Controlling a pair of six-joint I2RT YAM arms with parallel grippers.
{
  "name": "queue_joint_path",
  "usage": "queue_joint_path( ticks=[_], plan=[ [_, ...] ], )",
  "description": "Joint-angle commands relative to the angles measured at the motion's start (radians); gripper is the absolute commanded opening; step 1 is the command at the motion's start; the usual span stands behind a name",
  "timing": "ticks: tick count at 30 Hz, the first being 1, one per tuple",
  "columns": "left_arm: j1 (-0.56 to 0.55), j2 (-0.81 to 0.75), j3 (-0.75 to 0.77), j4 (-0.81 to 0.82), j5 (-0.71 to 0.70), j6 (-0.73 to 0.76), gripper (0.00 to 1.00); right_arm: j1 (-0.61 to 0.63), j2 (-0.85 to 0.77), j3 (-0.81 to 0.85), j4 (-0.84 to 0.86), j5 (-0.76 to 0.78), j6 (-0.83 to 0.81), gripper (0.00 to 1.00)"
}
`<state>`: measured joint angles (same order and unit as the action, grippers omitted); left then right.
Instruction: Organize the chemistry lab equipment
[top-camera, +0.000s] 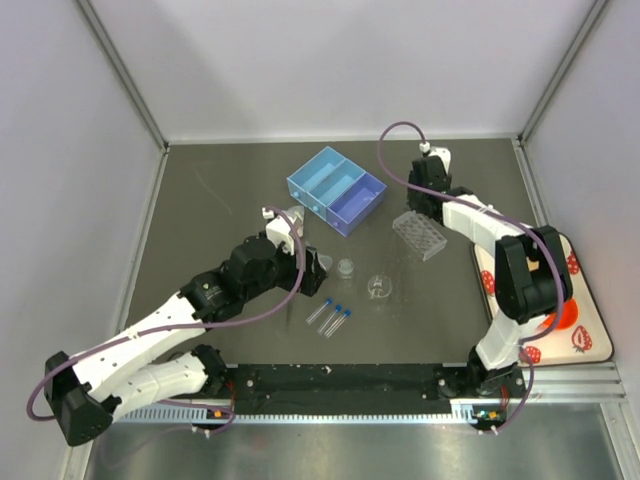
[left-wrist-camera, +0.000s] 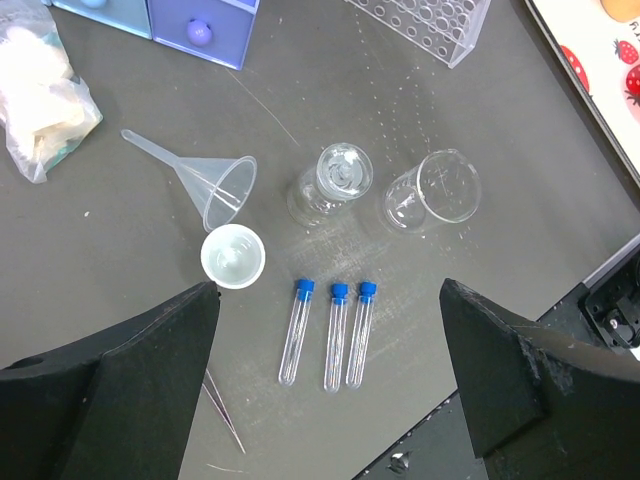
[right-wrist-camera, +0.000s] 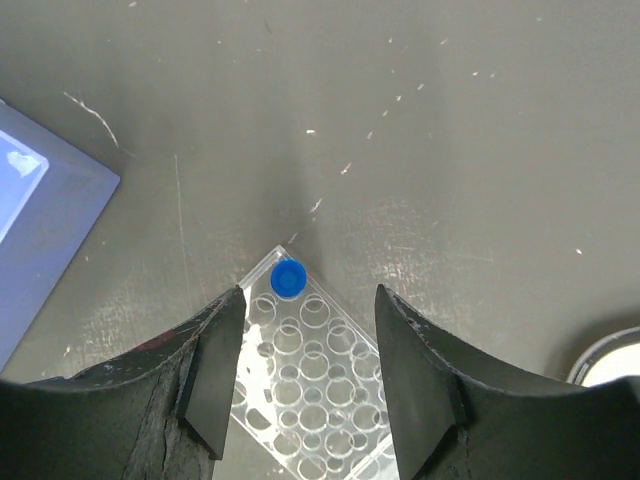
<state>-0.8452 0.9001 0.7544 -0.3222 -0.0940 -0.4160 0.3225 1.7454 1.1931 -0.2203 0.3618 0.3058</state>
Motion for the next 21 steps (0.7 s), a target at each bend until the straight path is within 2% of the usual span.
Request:
queue_joint_path(
  ticks=[1,10,14,18,21],
  plan=[
    [-0.003,0.016,0.060,-0.024,0.003,0.013,0.96,0.035,-0.142,0.054,-0.033,0.064,-0.025,0.55],
    [-0.066,0.028,-0.012,-0.092,-0.045,-0.038,0.93,0.144,-0.434,0.011,-0.171,0.080,-0.027,0.56],
    [-0.107,0.089,-0.038,-0.106,-0.117,-0.072,0.87,0.223,-0.549,-0.015,-0.229,0.062,-0.011,0.56],
    [-0.139,0.149,-0.053,-0.123,-0.133,-0.119,0.80,0.279,-0.658,-0.036,-0.277,0.045,-0.004,0.56],
    [-0.164,0.174,-0.099,-0.089,-0.154,-0.138,0.78,0.302,-0.734,-0.047,-0.312,0.025,0.003,0.56]
  ],
)
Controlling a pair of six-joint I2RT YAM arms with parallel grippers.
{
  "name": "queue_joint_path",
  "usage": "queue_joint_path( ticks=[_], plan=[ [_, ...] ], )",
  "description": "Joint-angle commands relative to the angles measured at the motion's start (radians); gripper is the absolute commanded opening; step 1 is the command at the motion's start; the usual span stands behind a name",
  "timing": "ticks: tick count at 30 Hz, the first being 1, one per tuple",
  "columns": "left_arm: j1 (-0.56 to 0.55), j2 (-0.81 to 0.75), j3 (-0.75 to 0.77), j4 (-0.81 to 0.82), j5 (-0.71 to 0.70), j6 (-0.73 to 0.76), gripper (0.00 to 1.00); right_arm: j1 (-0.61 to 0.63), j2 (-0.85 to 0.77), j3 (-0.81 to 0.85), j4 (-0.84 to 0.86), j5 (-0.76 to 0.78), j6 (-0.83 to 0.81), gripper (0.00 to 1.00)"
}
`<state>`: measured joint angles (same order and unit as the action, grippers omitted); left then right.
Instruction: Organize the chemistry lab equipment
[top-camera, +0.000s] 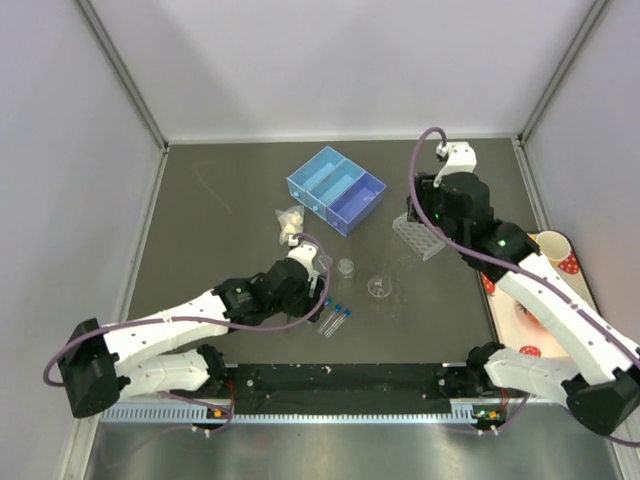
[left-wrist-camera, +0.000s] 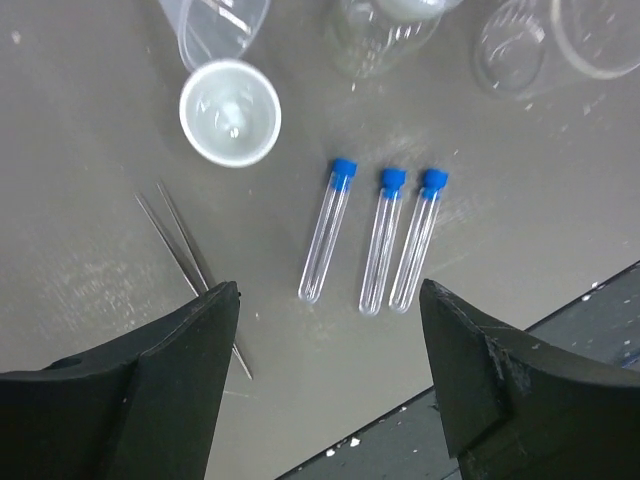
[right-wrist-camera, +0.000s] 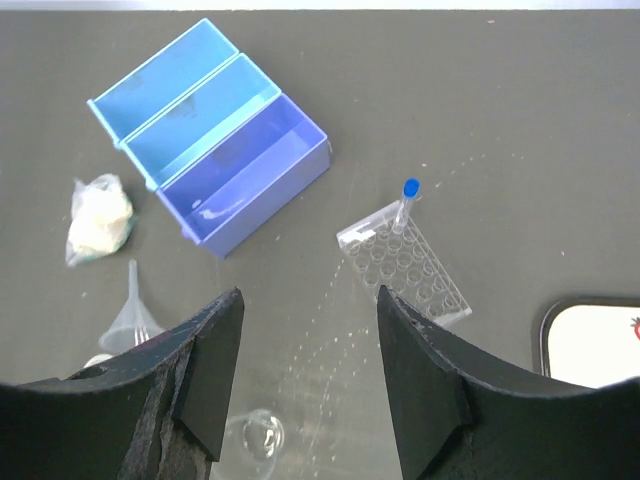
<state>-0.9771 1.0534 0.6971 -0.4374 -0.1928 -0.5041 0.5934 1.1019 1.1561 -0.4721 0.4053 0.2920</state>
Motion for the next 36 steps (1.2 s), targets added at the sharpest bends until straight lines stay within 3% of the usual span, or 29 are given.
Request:
queue_joint_path(
  ticks=[1,8,36],
  plan=[
    [-0.037,0.032,-0.051,0.037,-0.062,-0.051,0.77,0.034,-0.121,-0.013,-0.074,-0.034,0.018,0.56],
    [-0.040,0.085,-0.077,0.077,-0.108,-0.039,0.58,0.046,-0.194,-0.045,-0.105,-0.085,0.025,0.56],
    [-0.078,0.405,-0.010,0.172,-0.082,0.042,0.46,0.057,-0.178,-0.119,-0.077,-0.095,0.009,0.56]
  ],
)
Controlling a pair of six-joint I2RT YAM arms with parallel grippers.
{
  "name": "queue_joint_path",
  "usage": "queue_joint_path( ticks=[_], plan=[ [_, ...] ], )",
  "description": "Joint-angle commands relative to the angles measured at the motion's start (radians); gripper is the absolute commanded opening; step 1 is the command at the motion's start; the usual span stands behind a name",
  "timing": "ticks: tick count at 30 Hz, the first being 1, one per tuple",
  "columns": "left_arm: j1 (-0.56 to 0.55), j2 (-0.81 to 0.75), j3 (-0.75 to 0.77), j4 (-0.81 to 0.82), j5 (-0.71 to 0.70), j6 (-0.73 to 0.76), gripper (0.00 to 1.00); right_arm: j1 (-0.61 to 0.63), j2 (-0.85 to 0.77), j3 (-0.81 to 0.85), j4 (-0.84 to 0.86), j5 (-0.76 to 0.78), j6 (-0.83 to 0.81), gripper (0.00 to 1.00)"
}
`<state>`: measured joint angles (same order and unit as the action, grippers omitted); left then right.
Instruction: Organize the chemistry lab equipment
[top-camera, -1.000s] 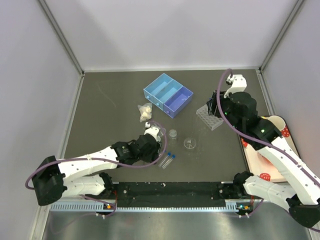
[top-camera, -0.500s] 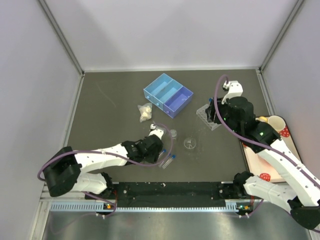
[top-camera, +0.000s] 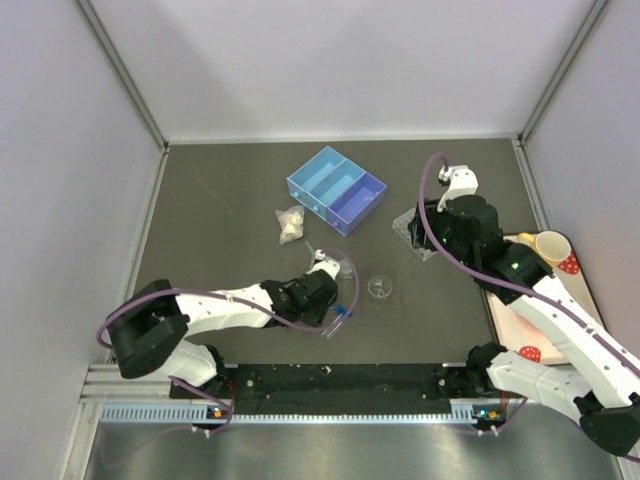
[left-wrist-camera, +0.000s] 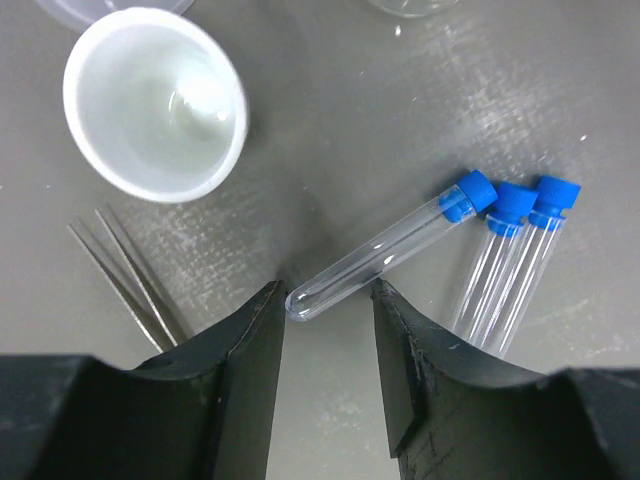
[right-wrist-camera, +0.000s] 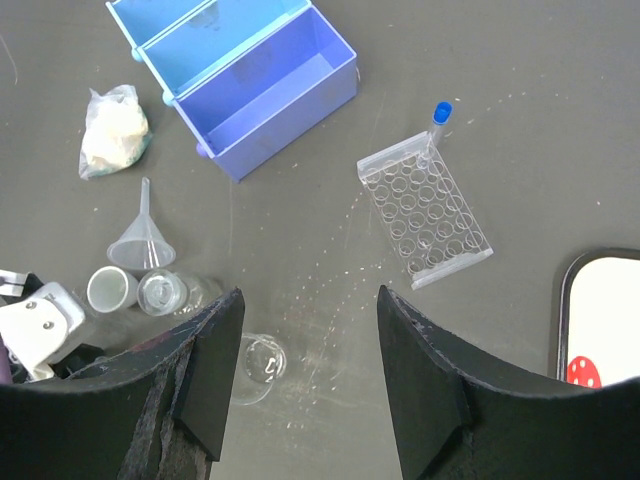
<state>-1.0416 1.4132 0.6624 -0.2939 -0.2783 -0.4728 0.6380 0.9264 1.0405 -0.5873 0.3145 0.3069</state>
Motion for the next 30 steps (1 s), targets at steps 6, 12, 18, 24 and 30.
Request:
queue_joint_path(
  ticks=[6,12,18,24,30],
  plan=[
    [-0.032,0.075,0.034,0.030,0.002,0.008,0.37,0.012,-0.014,-0.017,0.038,-0.003,-0.006,0.56],
    [-0.044,0.081,0.022,0.032,0.002,0.005,0.20,0.011,-0.023,-0.033,0.040,-0.008,0.001,0.56],
    [-0.064,0.075,0.019,0.018,-0.009,-0.006,0.07,0.012,-0.028,-0.039,0.041,-0.012,0.006,0.56],
    [-0.100,0.053,0.022,-0.014,-0.025,-0.026,0.00,0.011,-0.026,-0.042,0.043,-0.028,0.014,0.56],
    [-0.162,-0.054,0.037,-0.094,-0.039,-0.062,0.00,0.017,-0.023,-0.048,0.043,-0.041,0.020,0.56]
  ],
)
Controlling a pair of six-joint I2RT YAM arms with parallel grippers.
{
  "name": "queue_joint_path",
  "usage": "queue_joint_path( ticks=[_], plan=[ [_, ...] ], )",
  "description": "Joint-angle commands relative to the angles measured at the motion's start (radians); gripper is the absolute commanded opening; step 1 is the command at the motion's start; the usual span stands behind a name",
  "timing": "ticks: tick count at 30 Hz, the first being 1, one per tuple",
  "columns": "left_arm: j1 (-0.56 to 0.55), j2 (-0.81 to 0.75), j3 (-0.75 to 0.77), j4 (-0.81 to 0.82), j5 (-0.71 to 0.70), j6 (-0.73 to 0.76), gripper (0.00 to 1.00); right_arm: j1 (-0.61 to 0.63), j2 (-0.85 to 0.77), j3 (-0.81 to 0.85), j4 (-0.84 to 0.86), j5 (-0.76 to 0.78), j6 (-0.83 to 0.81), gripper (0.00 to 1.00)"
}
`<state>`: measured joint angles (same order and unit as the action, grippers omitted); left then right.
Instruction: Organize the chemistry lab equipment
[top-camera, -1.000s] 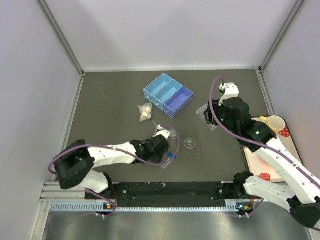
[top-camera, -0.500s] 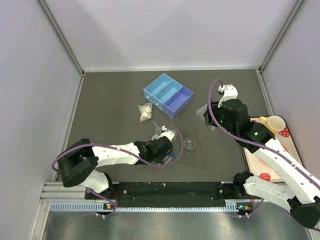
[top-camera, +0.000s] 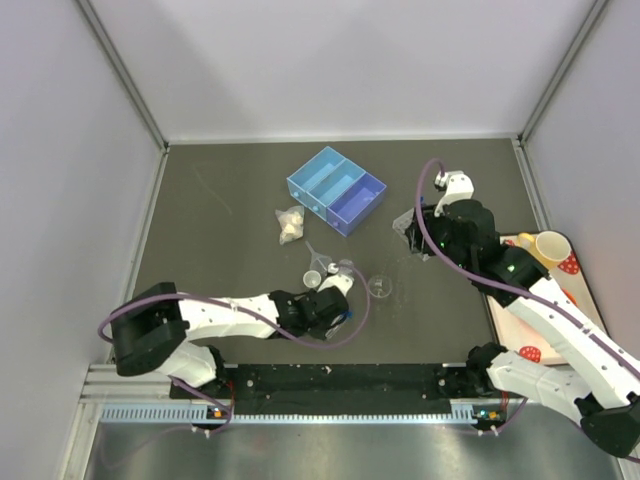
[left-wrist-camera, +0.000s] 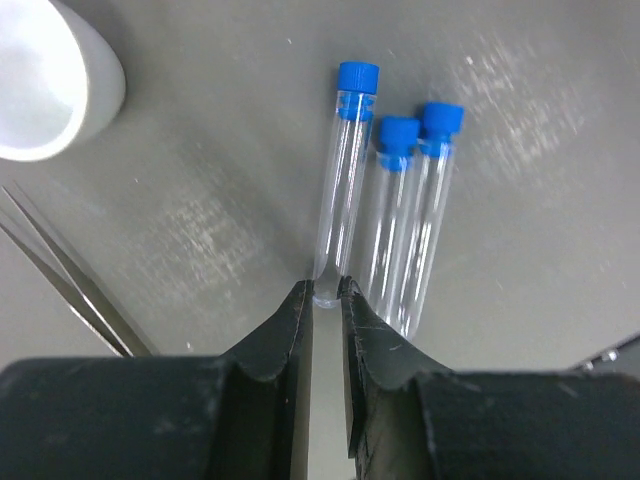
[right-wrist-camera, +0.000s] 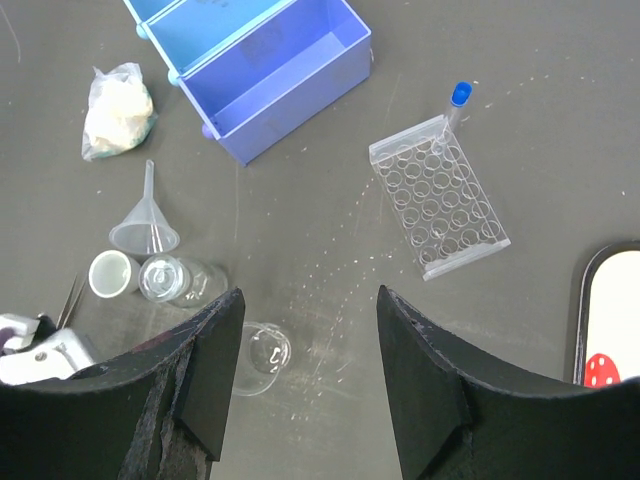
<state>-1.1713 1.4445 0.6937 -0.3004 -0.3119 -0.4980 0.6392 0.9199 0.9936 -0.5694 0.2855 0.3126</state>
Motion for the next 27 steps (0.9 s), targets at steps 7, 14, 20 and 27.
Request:
queue_joint_path(
  ticks=[7,14,20,27],
  plan=[
    [-0.056,-0.269,0.017,-0.178,-0.001,-0.057,0.00,0.028,-0.024,-0.003,0.025,-0.080,0.025,0.56],
    [-0.057,-0.410,0.041,-0.204,0.077,-0.041,0.00,0.030,-0.053,-0.019,0.042,-0.330,0.046,0.56],
    [-0.056,-0.486,0.079,-0.140,0.218,0.001,0.00,0.030,-0.113,-0.026,0.059,-0.567,0.088,0.57],
    [-0.056,-0.558,0.139,-0.054,0.356,0.045,0.00,0.030,-0.179,-0.032,0.075,-0.764,0.140,0.57]
  ],
)
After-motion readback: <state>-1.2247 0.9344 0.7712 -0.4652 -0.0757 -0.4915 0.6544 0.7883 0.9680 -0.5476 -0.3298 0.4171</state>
